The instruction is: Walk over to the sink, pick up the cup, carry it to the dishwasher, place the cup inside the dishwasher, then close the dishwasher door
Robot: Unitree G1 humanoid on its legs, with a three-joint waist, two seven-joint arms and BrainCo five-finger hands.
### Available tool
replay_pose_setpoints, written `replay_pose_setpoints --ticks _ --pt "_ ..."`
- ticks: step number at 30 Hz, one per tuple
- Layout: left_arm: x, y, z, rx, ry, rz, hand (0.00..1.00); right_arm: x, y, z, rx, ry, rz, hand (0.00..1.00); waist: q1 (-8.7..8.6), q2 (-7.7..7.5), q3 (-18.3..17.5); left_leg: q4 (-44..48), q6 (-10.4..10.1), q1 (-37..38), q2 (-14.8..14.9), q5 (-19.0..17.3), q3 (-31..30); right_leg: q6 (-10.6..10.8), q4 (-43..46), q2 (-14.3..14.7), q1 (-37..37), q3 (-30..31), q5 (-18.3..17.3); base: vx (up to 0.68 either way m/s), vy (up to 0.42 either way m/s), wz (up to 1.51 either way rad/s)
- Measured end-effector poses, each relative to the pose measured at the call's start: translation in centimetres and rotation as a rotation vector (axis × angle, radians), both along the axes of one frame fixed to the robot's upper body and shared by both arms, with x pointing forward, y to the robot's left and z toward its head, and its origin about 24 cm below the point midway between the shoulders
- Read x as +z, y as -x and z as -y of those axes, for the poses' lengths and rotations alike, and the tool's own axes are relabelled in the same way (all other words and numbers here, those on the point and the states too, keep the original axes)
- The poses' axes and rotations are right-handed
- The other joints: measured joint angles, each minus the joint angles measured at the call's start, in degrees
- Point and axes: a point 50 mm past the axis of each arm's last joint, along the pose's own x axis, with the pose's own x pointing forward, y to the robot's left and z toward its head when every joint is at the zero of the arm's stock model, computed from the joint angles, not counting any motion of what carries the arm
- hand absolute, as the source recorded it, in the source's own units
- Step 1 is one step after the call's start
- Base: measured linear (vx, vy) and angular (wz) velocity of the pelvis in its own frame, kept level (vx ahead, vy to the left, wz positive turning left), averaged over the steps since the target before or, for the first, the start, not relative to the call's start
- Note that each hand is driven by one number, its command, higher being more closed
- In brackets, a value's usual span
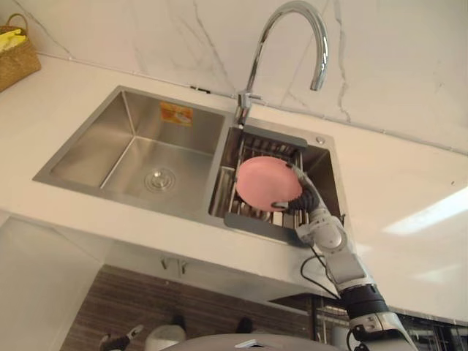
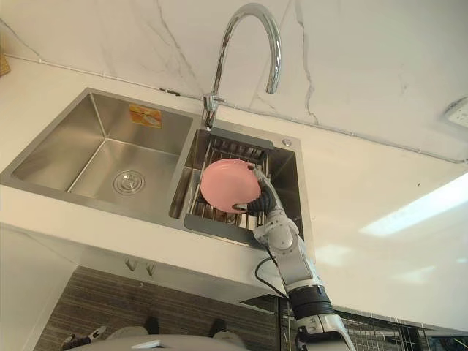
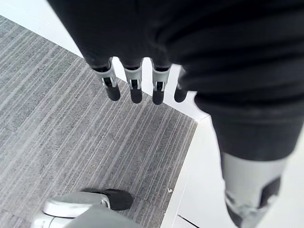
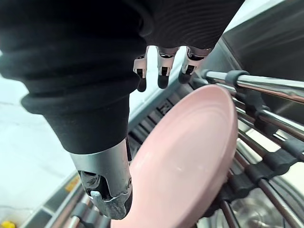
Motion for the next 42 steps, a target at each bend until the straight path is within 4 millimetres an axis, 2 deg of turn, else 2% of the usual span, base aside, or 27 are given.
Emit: replay_pose_setpoints --ticks 5,11,18,21,26,34,42 --pt "0.0 0.1 0.0 0.015 0.007 0.001 0.00 0.2 0.0 0.9 0.017 0.128 -0.013 0.00 -0.05 -0.04 -0.4 0.0 -0.1 -0.3 0.0 -0.1 0.0 0.0 0.0 0.0 0.0 0.0 0.0 -0.02 -0.002 0.00" --pt "0.0 0.1 0.0 0.014 0.007 -0.002 0.00 0.4 0.1 1.2 0.038 0.193 -0.008 0.00 -0.02 -0.18 -0.9 0.0 0.0 -0.3 0.0 -0.1 -0.1 0.0 -0.1 0.0 -0.1 -0.2 0.0 0.00 0.000 0.00" --pt "0.0 0.2 -0.3 0.012 0.003 -0.007 0.00 0.4 0.3 0.2 0.171 0.319 0.005 0.00 0.05 -0.39 -1.3 0.0 0.1 -0.3 0.0 -0.1 -0.3 0.0 -0.1 0.0 -0.1 -0.6 0.0 0.00 0.000 0.00" --pt "0.1 0.2 -0.4 0.011 -0.002 -0.007 0.00 0.2 0.4 -0.4 0.223 0.334 -0.008 0.00 0.07 -0.60 -1.5 0.0 0.1 -0.4 0.0 0.0 -0.4 0.0 -0.1 -0.1 -0.1 -0.9 0.0 0.00 0.000 0.01" --pt "0.1 0.4 -0.6 0.011 -0.006 -0.012 0.00 0.2 0.4 0.1 0.246 0.392 -0.033 0.00 0.08 -1.18 -2.4 0.0 0.2 -1.3 -0.1 0.2 -0.6 0.0 0.0 -0.1 -1.0 -1.1 0.0 0.00 0.000 0.01" --pt "0.1 0.5 -0.7 0.011 -0.004 -0.016 0.00 0.1 0.6 0.3 0.271 0.411 -0.051 0.00 -0.07 -1.19 -2.5 0.0 0.3 -1.2 -0.1 0.3 -0.8 0.0 0.0 -0.1 -0.9 -1.2 0.0 0.00 0.000 0.00" --pt "0.1 0.5 -0.6 0.010 -0.003 -0.015 0.00 -0.2 0.6 0.2 0.270 0.644 -0.013 0.00 -0.10 -1.18 -2.5 0.3 0.2 -1.4 -0.1 0.1 -0.5 0.0 0.0 -0.1 -1.0 -1.1 0.0 0.00 0.000 0.00"
